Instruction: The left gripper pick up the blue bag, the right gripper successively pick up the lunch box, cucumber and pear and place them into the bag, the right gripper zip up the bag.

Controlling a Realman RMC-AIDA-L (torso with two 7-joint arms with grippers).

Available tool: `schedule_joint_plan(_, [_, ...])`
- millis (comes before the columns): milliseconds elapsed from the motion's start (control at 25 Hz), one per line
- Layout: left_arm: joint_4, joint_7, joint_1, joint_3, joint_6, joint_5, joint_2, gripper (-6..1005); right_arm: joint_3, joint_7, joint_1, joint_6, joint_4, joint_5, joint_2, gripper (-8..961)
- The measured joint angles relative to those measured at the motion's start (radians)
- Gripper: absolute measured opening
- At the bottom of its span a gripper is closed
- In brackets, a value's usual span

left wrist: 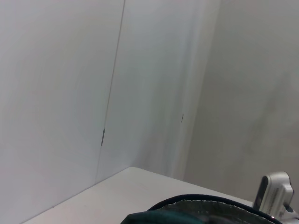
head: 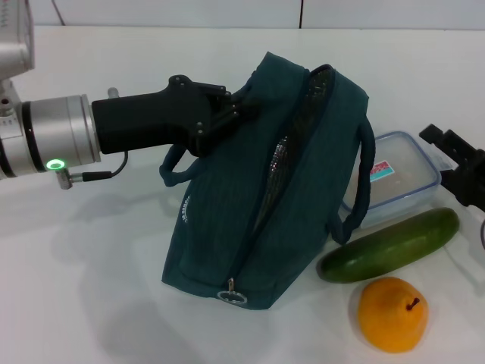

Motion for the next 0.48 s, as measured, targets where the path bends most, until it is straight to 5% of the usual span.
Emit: schedule_joint_plan(480, [-0.009,0.030,-0.003,0.009,0.000,-0.007,0.000,50,0.000,0.014,0.049,0.041,0.001,-0.011,0.000,596])
